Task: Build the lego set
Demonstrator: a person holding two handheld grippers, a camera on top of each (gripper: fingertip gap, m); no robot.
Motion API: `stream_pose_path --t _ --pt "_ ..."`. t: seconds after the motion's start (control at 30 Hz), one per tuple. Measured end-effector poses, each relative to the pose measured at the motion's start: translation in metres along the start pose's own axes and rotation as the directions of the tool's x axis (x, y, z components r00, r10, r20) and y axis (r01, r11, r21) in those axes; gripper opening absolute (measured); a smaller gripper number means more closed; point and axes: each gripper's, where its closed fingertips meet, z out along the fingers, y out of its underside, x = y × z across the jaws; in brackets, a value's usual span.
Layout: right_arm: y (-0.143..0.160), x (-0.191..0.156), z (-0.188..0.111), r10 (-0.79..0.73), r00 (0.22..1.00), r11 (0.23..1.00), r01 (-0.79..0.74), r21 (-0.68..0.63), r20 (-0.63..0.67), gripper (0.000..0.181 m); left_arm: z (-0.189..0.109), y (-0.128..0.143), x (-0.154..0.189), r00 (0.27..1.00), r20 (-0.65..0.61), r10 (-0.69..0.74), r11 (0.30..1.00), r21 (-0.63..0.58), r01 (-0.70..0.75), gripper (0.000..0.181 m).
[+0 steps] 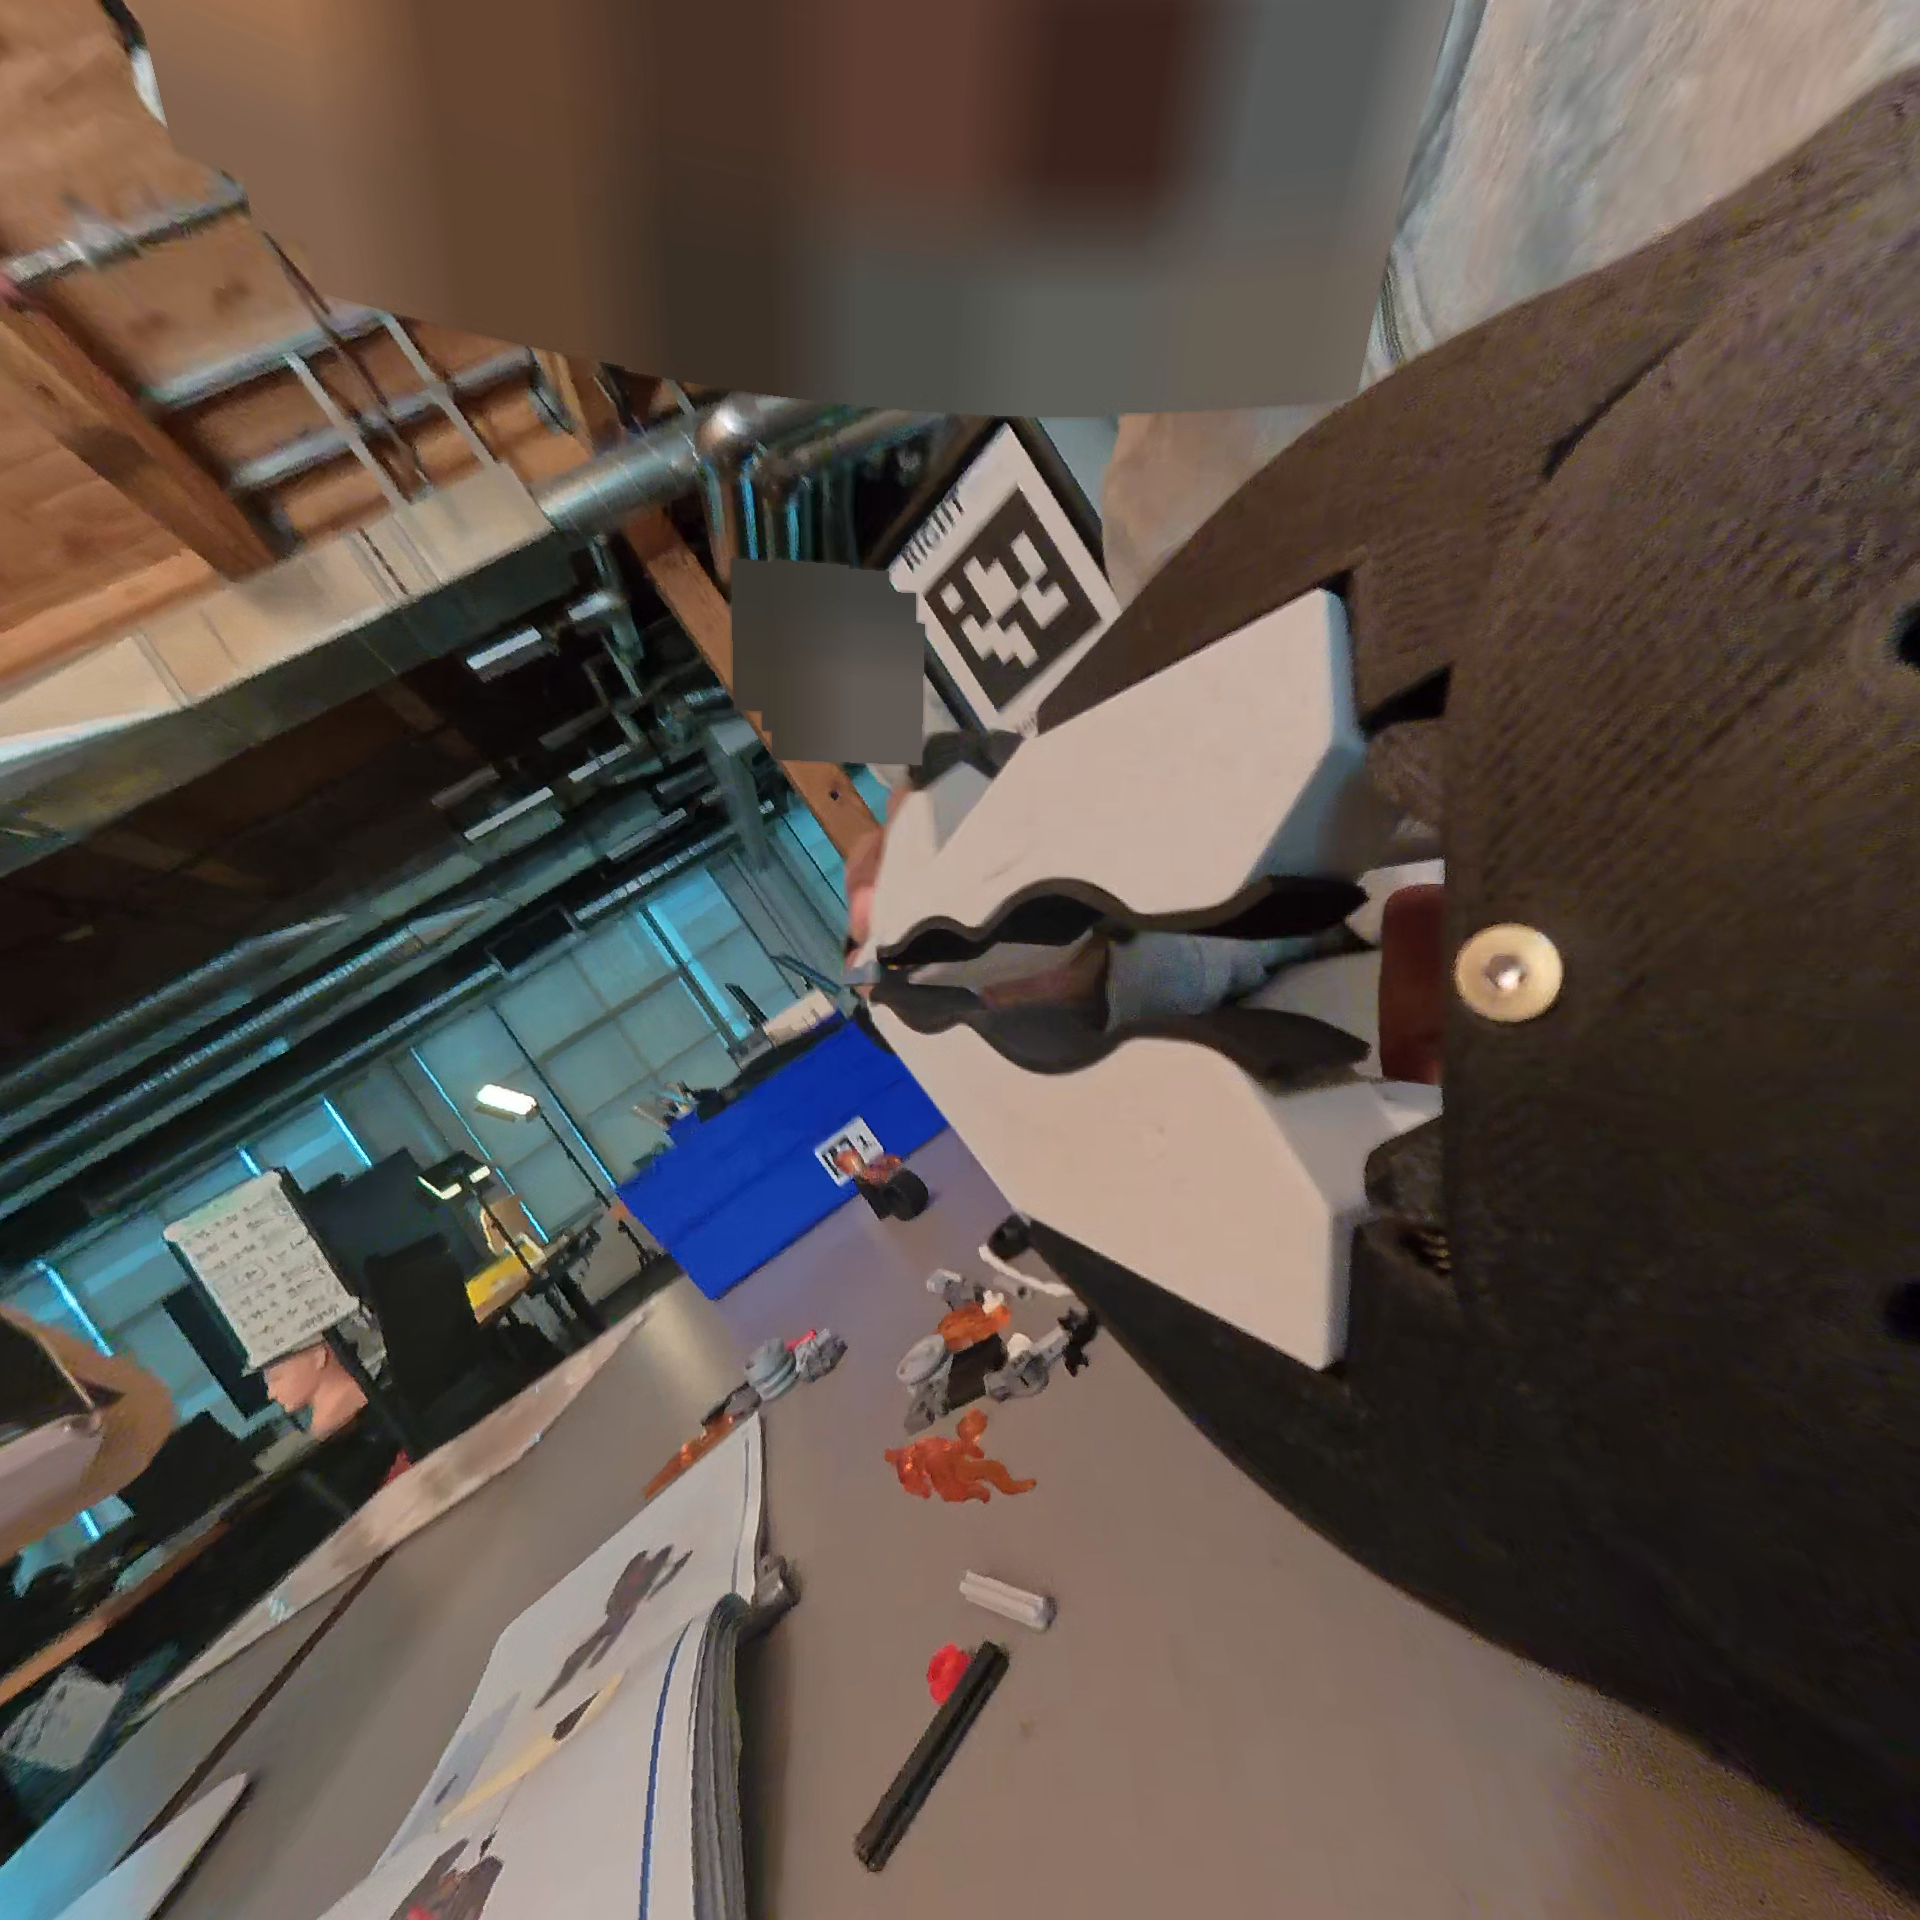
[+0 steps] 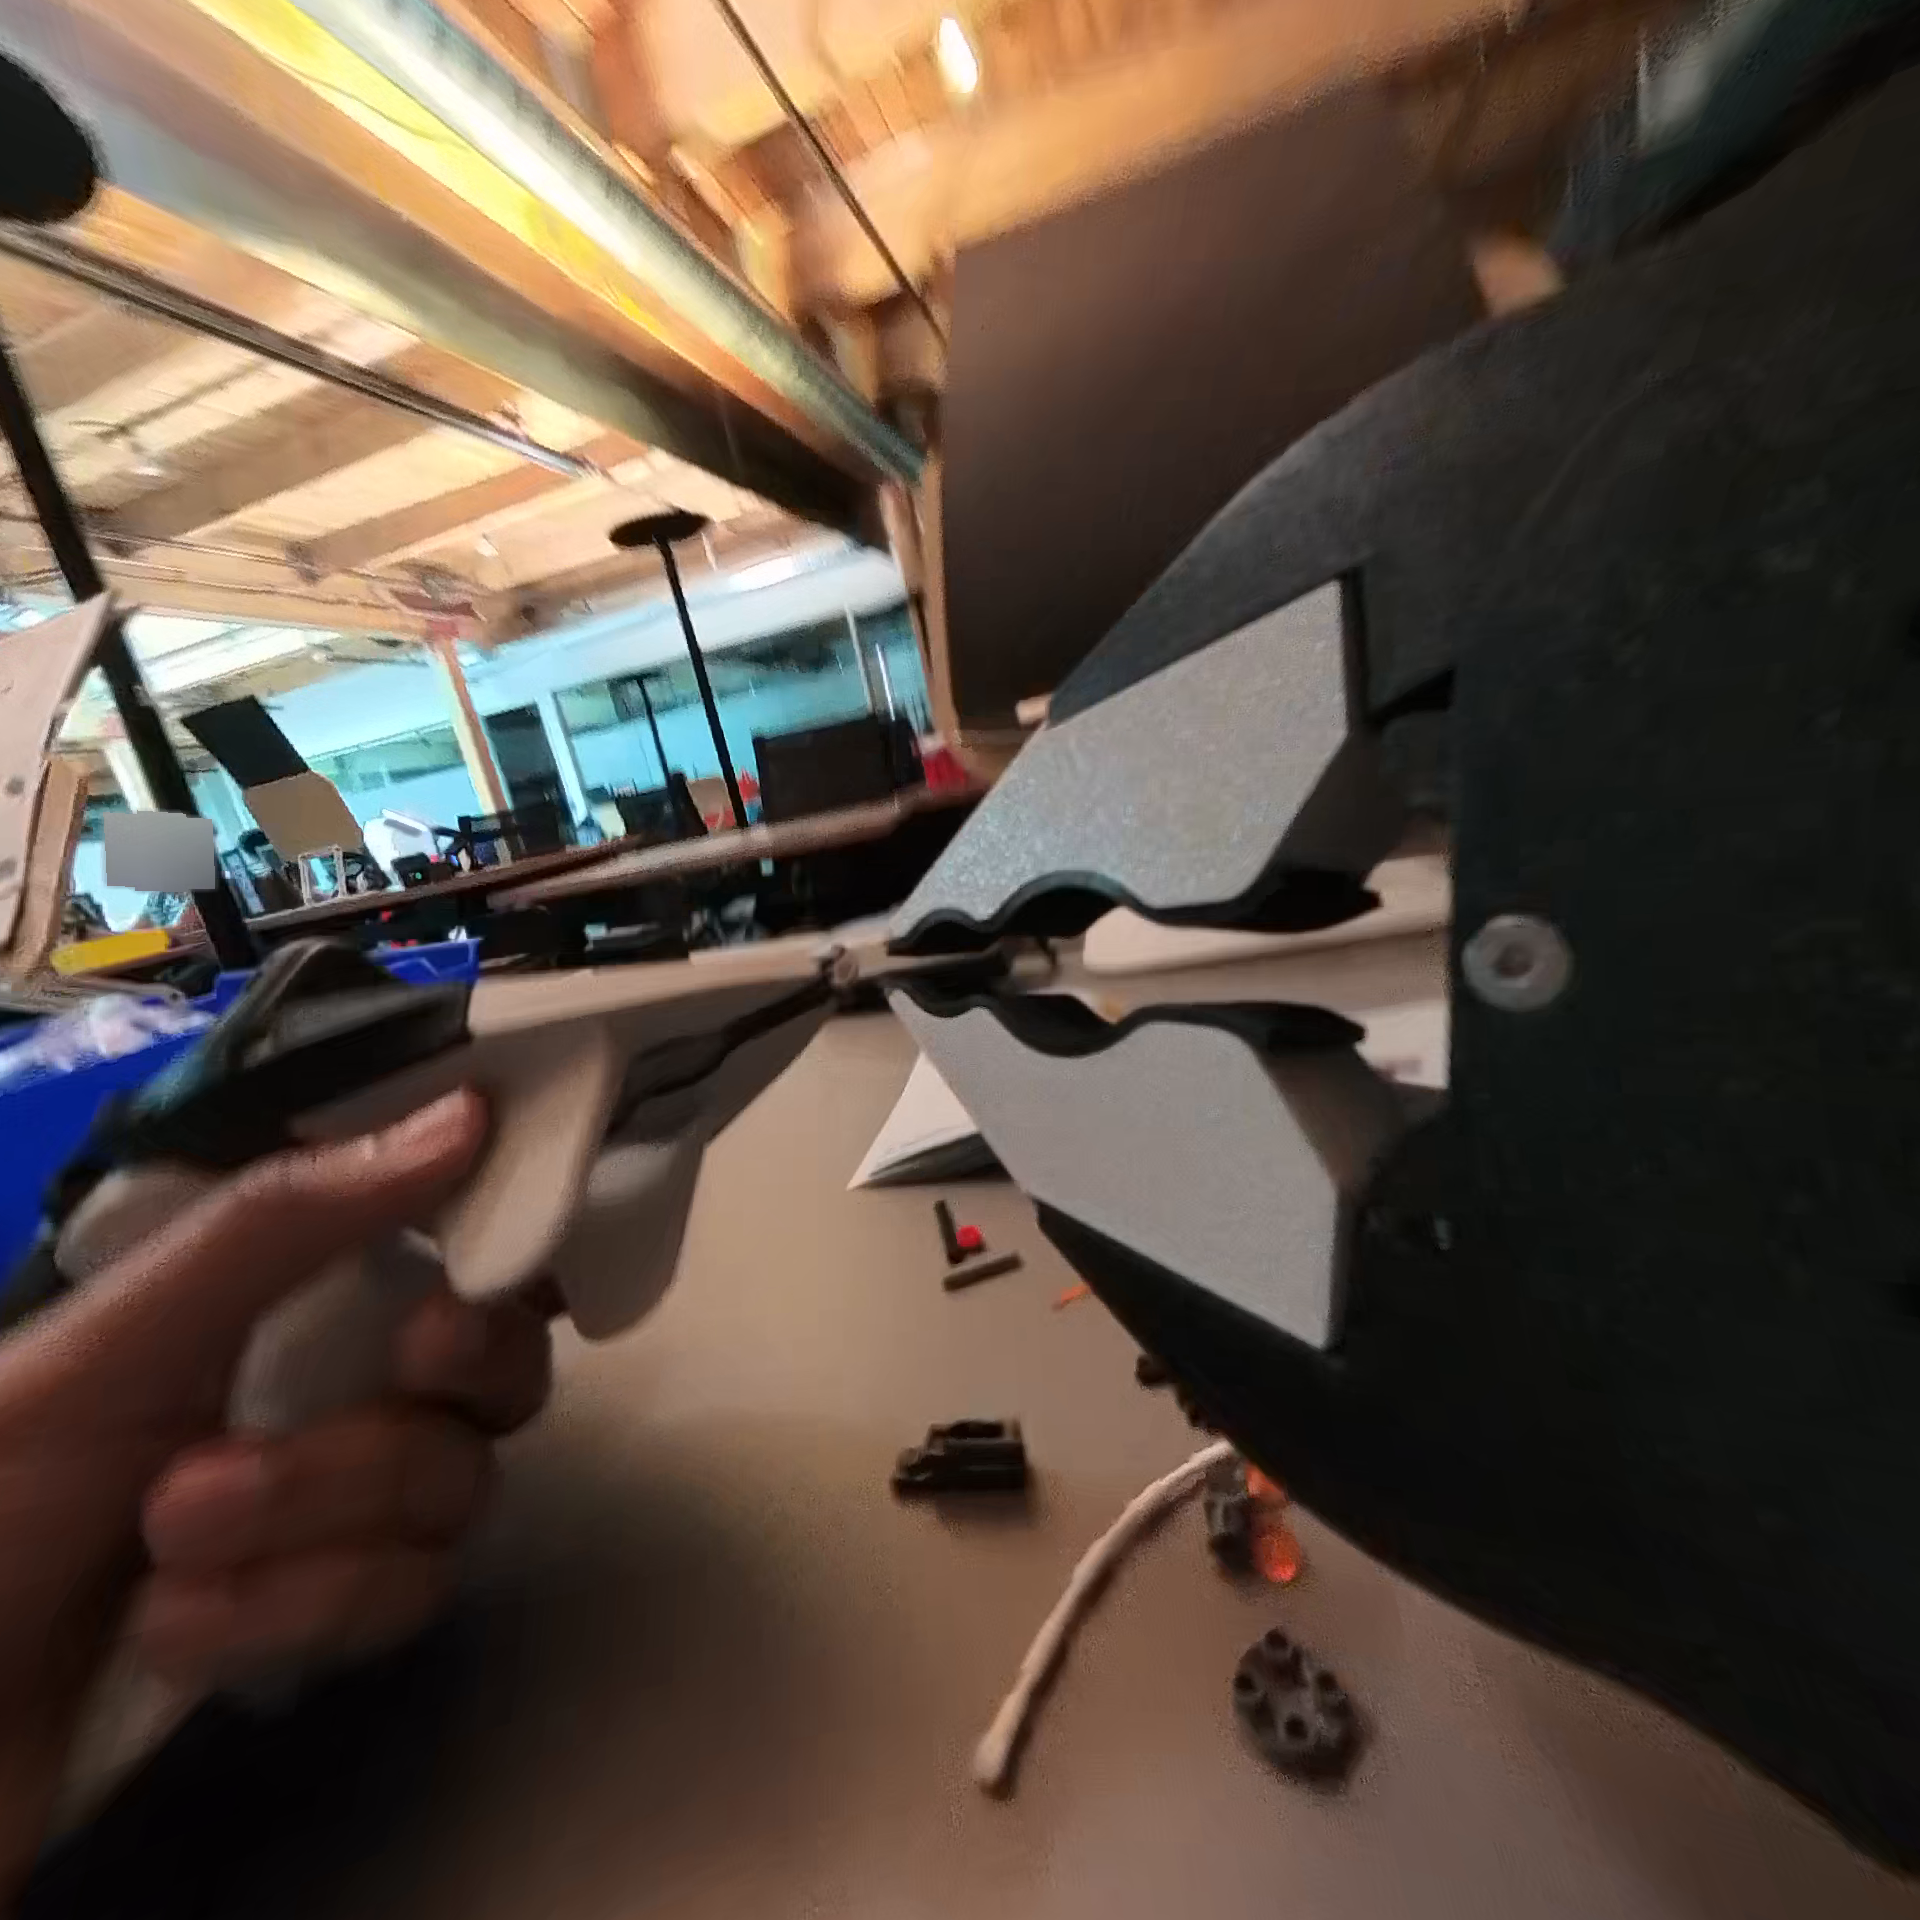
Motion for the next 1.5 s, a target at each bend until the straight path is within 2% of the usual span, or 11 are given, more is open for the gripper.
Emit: stream_pose_path --t 0.1,0.17,0.23,0.3,0.37,0.43,0.5,0.9,1.07,1.17,1.5 --pt "0.012 0.005 0.0 0.377 0.92 0.925 -0.381 0.015 0.11 0.007 0.004 0.009 -0.004 0.993 0.07 0.098 0.993 -0.075 -0.093 0.002" --pt "0.018 0.002 0.0 0.608 0.76 0.783 -0.621 -0.018 0.229 0.014 0.007 0.016 -0.006 0.977 0.112 0.181 0.977 -0.133 -0.166 0.001" --pt "0.015 0.001 -0.003 0.761 0.543 0.596 -0.801 -0.052 0.353 0.021 0.011 0.022 -0.006 0.958 0.124 0.257 0.955 -0.183 -0.233 0.001" --pt "0.009 0.004 -0.009 0.819 0.335 0.419 -0.904 -0.086 0.465 0.018 0.014 0.028 -0.003 0.945 0.114 0.307 0.935 -0.22 -0.277 0.001" --pt "0.004 0.006 -0.017 0.81 0.17 0.287 -0.949 -0.127 0.561 0.012 0.016 0.031 0.001 0.935 0.096 0.341 0.921 -0.236 -0.311 0.001" --pt "-0.001 0.006 -0.023 0.775 0.03 0.191 -0.963 -0.189 0.631 0.01 0.017 0.031 0.005 0.927 0.083 0.366 0.911 -0.235 -0.338 0.001" --pt "-0.002 0.005 -0.025 0.754 -0.046 0.14 -0.963 -0.229 0.656 0.01 0.017 0.032 0.007 0.925 0.071 0.374 0.907 -0.234 -0.349 0.001" --pt "-0.006 0.0 -0.026 0.736 -0.063 0.146 -0.958 -0.249 0.675 0.001 0.02 0.039 0.008 0.925 0.052 0.376 0.899 -0.263 -0.351 0.001" --pt "-0.005 0.007 -0.025 0.742 -0.09 0.092 -0.968 -0.235 0.664 0.001 0.019 0.035 0.01 0.931 0.047 0.362 0.91 -0.236 -0.341 0.002" --pt "-0.004 0.013 -0.025 0.737 -0.124 0.043 -0.972 -0.229 0.664 0.001 0.021 0.038 0.007 0.932 0.051 0.36 0.907 -0.254 -0.336 0.015" --pt "-0.01 0.007 -0.023 0.724 -0.145 0.031 -0.97 -0.242 0.674 0.0 0.021 0.035 0.013 0.938 0.029 0.344 0.918 -0.221 -0.33 0.005"
